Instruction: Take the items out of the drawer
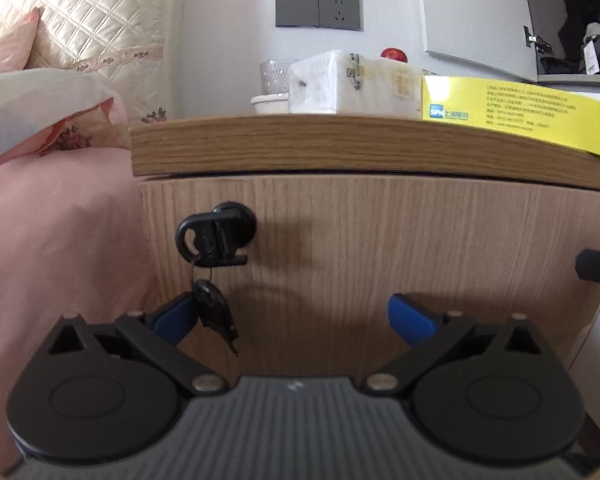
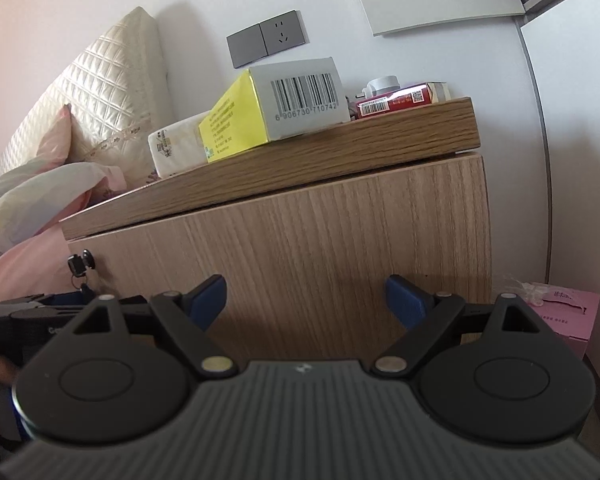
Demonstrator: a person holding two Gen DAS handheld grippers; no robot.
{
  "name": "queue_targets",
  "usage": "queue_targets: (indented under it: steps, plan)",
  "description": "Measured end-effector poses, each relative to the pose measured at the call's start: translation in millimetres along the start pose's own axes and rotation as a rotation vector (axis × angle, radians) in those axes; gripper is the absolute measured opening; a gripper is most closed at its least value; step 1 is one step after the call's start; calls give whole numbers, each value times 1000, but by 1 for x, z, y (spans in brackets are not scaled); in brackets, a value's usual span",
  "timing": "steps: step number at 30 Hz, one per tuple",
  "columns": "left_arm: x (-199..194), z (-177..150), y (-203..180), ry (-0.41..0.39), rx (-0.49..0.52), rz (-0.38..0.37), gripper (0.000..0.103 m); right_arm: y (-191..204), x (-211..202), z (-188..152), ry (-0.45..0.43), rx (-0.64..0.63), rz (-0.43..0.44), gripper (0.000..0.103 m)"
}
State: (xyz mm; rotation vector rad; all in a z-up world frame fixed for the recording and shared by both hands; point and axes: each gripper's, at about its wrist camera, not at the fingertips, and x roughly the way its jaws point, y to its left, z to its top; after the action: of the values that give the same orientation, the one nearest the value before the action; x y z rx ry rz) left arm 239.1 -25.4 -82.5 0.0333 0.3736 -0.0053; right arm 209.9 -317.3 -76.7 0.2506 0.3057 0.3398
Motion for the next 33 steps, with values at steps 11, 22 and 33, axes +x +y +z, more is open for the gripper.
queue_targets:
  steps: [11,22,33]
  plan:
    - [8,2,5,11,-9,2,103,2,2,0,-8,11,-6,91]
    - [-3,4,6,9,-9,-2,103,3,-1,-1,-2,26,-24,89]
    - [-42,8,11,-9,-2,4,103,10,2,-1,35,41,-51,89]
